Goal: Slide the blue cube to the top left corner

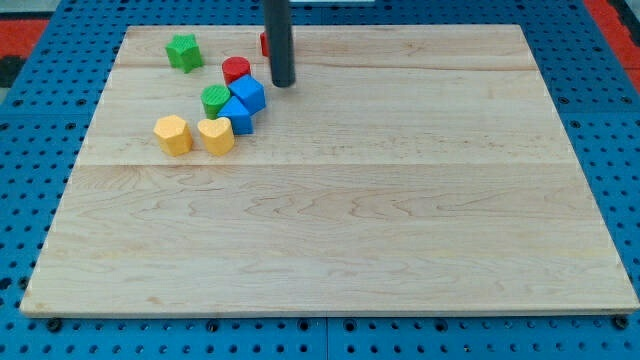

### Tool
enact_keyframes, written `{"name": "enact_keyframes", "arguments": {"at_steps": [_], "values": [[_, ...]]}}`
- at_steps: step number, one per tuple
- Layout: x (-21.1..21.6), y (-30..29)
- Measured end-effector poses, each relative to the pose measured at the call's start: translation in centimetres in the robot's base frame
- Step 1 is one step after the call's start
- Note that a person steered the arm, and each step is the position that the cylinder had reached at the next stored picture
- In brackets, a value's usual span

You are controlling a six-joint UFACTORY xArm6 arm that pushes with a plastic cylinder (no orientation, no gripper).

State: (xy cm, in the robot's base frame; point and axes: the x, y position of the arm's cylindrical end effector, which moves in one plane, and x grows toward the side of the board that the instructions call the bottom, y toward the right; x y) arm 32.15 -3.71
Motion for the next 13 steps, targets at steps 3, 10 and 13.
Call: {"name": "enact_keyframes", "arguments": {"at_steps": [3, 10, 13], "values": [[1.0, -7.7], [2.3, -6.2], [-0.9, -9.1]]}}
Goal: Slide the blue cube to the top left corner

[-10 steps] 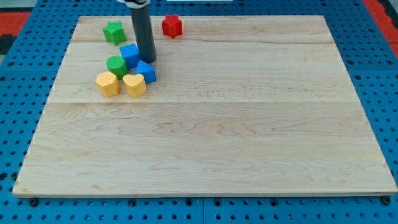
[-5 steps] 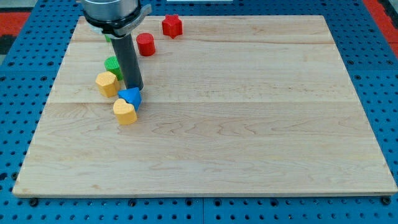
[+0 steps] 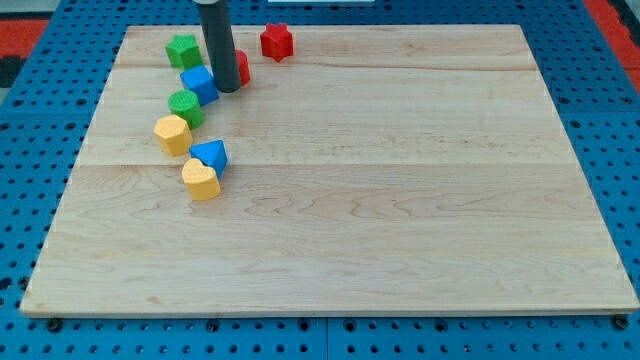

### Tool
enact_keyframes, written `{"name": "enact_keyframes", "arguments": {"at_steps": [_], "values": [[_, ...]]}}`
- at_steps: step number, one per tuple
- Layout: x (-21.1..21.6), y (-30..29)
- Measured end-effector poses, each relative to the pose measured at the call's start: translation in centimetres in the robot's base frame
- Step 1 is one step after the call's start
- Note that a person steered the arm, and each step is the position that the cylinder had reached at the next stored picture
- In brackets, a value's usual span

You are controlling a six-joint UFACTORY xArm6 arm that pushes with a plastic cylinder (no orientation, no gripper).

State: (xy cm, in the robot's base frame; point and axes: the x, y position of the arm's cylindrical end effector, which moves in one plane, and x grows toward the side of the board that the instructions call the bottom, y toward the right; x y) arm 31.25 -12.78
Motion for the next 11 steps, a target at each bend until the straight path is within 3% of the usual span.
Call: {"name": "enact_keyframes", "arguments": {"at_steps": [2, 4, 5, 8, 10, 11], "values": [[0.1, -1.7], [4.8, -4.1], [4.7, -5.2], [1.0, -5.4], [-2.6, -11.4], [-2.8, -11.4]]}}
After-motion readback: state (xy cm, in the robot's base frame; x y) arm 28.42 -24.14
